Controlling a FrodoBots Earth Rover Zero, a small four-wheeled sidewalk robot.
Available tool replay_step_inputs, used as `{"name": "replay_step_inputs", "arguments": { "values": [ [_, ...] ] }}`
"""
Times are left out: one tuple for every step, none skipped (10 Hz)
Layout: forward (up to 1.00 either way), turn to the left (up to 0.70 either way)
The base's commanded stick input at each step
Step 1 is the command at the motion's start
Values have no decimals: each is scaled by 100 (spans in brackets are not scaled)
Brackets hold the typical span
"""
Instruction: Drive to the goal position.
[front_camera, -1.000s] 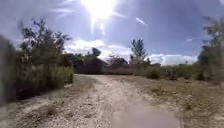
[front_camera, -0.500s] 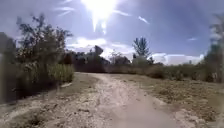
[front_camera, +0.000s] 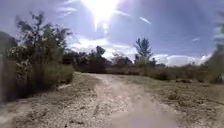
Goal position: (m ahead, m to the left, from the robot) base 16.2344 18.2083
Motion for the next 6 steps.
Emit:
{"name": "replay_step_inputs", "arguments": {
  "values": [
    [70,0],
    [70,0],
    [70,0],
    [70,0],
    [70,0],
    [70,0]
  ]
}}
